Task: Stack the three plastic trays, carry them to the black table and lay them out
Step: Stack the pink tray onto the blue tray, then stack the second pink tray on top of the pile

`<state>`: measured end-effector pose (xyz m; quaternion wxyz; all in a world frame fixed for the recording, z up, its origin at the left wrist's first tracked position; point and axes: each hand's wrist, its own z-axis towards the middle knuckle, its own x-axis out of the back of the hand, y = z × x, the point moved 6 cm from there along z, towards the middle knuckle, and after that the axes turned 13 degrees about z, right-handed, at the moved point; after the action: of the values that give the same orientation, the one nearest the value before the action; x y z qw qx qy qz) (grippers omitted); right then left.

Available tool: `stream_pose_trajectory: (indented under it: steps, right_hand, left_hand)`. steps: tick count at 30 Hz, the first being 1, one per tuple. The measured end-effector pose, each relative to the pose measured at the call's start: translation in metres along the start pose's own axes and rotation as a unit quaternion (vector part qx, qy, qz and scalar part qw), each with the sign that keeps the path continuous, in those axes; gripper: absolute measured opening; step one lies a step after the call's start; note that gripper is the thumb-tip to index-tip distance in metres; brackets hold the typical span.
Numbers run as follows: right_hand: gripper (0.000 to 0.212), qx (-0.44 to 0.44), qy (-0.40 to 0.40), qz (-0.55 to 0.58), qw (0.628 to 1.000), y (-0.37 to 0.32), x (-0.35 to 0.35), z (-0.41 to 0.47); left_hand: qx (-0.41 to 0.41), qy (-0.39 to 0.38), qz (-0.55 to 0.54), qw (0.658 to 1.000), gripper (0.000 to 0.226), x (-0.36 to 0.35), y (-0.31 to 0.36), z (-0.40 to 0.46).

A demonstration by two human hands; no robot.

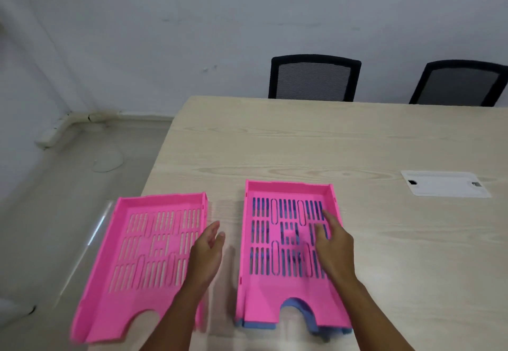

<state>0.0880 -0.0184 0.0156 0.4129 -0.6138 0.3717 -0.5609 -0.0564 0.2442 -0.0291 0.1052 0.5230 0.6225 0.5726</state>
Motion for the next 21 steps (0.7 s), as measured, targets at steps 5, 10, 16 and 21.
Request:
stream_pose_trajectory:
  steps: [5,10,16,21]
  right_hand:
    - [0.043,0.028,-0.094,0.028,0.995,-0.039,-0.085,-0.014]
    - [0.045,0.02,-0.194,0.035,0.98,-0.062,-0.172,-0.05]
    - [0.048,-0.087,-0.282,0.016,0.955,-0.046,-0.23,-0.1]
    - [0.018,-0.126,-0.339,0.0,0.932,-0.025,-0.247,-0.128]
  left_hand:
    - [0.013,0.071,-0.019,0.997,0.043,0.063,-0.028,-0.001]
    - [0.045,0.164,-0.004,0.985,0.043,0.135,-0.066,-0.013]
    - [0.135,0.238,0.07,0.959,0.051,0.2,-0.117,-0.018]
    - [0.22,0.136,0.1,0.961,0.064,0.205,-0.153,-0.016]
